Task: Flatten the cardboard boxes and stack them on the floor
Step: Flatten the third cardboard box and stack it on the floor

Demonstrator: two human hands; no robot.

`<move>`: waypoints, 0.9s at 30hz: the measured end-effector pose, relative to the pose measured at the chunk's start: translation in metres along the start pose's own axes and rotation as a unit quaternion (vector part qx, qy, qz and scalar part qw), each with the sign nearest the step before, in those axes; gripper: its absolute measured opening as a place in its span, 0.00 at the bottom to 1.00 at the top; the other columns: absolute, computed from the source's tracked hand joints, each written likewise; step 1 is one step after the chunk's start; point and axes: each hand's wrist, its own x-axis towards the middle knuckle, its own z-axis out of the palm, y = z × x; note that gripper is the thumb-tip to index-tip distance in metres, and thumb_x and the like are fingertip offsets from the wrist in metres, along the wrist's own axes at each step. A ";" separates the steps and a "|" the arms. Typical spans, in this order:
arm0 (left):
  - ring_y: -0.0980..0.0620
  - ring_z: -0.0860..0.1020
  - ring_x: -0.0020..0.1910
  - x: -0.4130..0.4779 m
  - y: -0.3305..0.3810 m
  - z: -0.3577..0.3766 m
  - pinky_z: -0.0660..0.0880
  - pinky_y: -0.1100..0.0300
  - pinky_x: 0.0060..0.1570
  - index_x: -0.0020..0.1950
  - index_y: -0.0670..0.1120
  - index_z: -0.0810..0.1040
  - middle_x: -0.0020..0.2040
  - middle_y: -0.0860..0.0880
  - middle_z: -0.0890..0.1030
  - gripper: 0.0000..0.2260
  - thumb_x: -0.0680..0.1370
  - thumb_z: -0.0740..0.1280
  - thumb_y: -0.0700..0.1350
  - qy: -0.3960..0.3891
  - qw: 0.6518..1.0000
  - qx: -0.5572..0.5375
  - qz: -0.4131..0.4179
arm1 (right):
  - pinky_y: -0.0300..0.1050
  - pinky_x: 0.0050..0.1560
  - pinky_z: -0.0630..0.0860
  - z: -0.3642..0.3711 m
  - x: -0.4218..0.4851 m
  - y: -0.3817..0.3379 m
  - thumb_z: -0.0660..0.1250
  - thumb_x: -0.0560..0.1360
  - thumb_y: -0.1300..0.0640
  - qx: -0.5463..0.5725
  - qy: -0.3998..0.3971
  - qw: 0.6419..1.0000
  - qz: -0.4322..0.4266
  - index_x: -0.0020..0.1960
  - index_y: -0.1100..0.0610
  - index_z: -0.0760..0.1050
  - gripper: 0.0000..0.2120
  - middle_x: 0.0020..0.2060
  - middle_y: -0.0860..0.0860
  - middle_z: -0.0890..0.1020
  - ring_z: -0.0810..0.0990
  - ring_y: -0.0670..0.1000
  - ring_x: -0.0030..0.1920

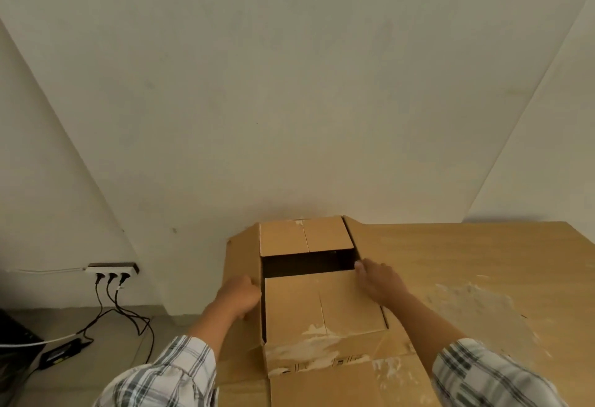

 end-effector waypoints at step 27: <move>0.40 0.61 0.71 0.056 0.027 -0.006 0.70 0.46 0.64 0.69 0.52 0.73 0.73 0.45 0.63 0.23 0.76 0.68 0.55 0.060 0.962 0.262 0.057 | 0.77 0.65 0.31 0.037 0.003 -0.065 0.52 0.70 0.23 -0.288 -0.143 0.944 -0.079 0.80 0.48 0.43 0.48 0.80 0.53 0.45 0.37 0.62 0.77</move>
